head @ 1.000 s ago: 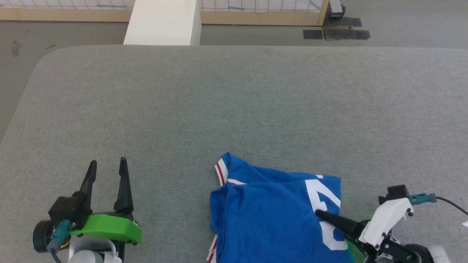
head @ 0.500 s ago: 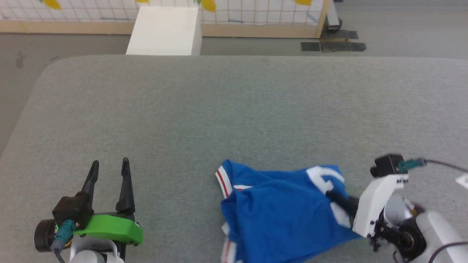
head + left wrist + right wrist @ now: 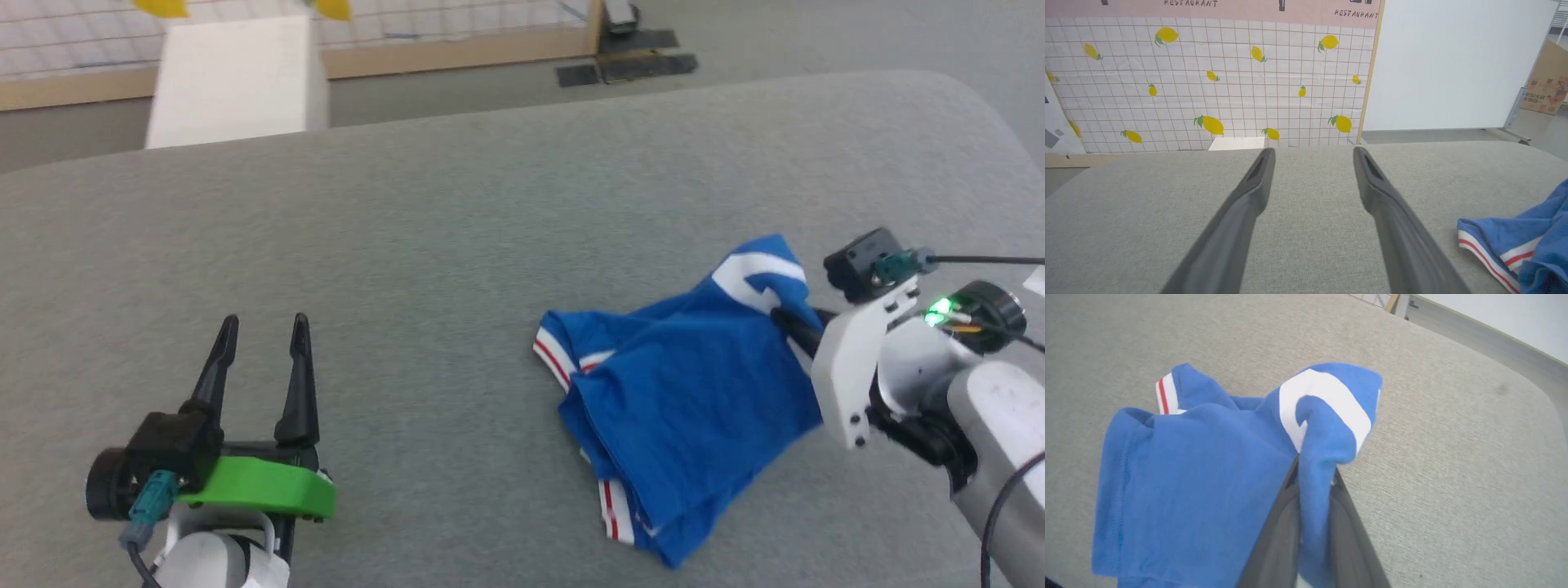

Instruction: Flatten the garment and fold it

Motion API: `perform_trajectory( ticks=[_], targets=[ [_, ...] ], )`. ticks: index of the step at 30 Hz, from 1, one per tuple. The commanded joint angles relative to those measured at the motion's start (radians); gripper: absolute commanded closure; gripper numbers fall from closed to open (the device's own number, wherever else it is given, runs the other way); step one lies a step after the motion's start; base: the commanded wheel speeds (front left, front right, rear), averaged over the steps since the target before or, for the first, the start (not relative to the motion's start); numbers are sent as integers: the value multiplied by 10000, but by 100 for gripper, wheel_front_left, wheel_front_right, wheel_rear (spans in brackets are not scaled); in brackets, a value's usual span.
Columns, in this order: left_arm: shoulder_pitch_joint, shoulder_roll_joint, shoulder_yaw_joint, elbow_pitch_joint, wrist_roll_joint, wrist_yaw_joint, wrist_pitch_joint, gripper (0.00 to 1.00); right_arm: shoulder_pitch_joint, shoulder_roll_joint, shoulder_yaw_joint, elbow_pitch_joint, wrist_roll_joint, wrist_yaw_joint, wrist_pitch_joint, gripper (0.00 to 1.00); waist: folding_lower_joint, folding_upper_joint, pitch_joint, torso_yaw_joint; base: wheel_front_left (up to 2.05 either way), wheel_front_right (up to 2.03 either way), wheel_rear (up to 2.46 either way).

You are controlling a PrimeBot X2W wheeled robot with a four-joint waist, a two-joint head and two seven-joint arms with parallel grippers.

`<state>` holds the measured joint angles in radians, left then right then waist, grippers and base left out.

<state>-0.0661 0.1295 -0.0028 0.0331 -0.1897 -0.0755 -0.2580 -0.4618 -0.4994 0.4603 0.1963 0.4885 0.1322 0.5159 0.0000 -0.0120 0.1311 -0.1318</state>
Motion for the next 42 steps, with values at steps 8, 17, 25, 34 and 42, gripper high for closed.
perform_trajectory(
  ticks=[8,17,25,34,42],
  targets=[
    [-736,461,-237,-1082,393,-136,273,0,-1340,-244,-24,1151,42,-15,-1342,100,0,120,2319,-2953,0,0,0],
    [-1847,882,-745,-2538,621,-272,1122,0,-2840,-339,-818,3627,-65,-15,-3144,100,0,120,4191,-3342,0,0,0],
    [-2431,1142,-1378,-3683,787,-378,1605,0,-4061,-663,-2311,5884,-174,-15,-4497,100,0,120,5364,-2854,0,0,0],
    [-2730,1278,-1539,-4215,904,-365,1673,0,-4956,-215,-3252,7877,-709,-15,-5877,96,0,120,6002,-2431,0,0,0],
    [-2589,1249,-1453,-3890,800,-210,1357,0,-5260,-249,-3628,9355,-1829,-15,-7160,0,0,120,5331,-2287,0,0,0]
  ],
)
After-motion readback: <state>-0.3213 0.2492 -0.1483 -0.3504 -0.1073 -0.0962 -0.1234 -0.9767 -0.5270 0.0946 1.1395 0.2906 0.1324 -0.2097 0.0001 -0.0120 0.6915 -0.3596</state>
